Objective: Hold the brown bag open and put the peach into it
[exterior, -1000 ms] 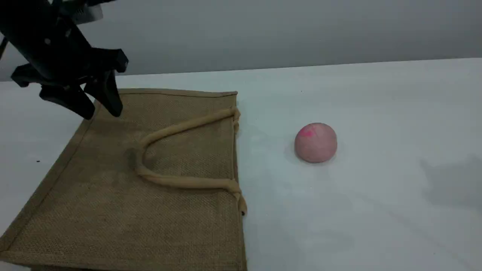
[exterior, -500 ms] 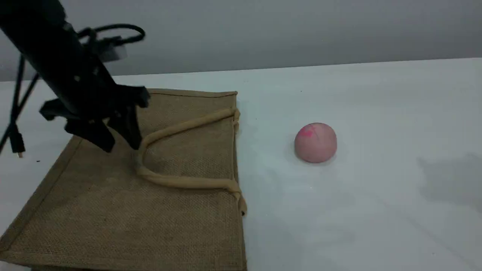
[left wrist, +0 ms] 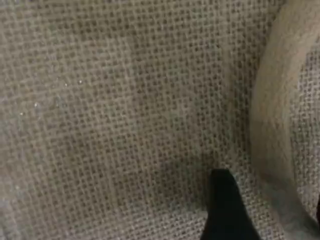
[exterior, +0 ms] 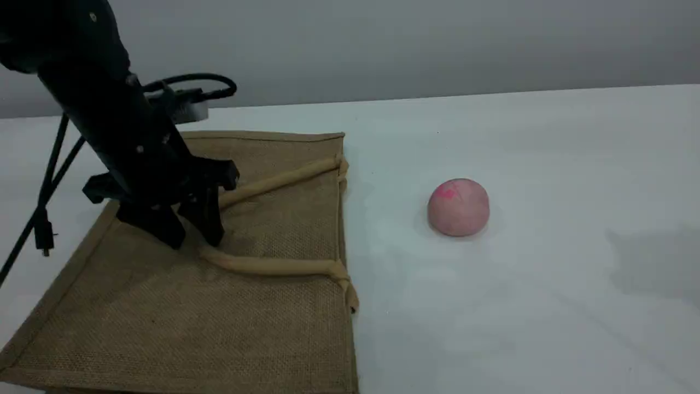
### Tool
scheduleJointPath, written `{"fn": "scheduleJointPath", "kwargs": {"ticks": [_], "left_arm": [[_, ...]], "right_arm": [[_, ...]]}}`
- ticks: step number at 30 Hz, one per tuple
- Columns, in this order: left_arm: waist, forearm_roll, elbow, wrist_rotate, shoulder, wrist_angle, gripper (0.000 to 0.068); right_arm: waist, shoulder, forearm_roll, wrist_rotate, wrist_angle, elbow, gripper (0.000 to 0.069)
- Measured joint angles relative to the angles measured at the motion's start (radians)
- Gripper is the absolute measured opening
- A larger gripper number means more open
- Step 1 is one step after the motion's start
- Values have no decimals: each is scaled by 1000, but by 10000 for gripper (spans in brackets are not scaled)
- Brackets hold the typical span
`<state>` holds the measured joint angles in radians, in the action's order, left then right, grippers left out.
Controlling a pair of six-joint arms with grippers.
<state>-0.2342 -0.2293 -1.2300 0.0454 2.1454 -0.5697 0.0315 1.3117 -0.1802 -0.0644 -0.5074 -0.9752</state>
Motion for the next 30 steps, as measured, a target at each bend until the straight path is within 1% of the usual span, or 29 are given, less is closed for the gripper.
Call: {"fn": "scheduleJointPath", "kwargs": {"ticks": [10,13,15,19,20,24,26,30], "left_arm": [[0,-4,0,-1,34,27,378],[0,-8,0,3,34,36,332],[0,-8,0,8,34,42,269],[0,-12,0,59,34,46,126],[0,-12,0,70,34,46,101],[0,-10,0,104,34,46,93],[0,-7,-10,135,31,30,93],[2,-1,-83,211,3,-80,93]], "right_arm": [[0,0,0,0,-4,0,582],[0,0,0,-1,-4,0,582],[0,0,0,-1,-4,0,582],[0,0,0,-1,-4,0,582],[0,0,0,-1,-4,0,582],[0,0,0,-1,-4,0,582],[0,0,0,-1,-4,0,582],[0,0,-2,-1,-23,0,582]]}}
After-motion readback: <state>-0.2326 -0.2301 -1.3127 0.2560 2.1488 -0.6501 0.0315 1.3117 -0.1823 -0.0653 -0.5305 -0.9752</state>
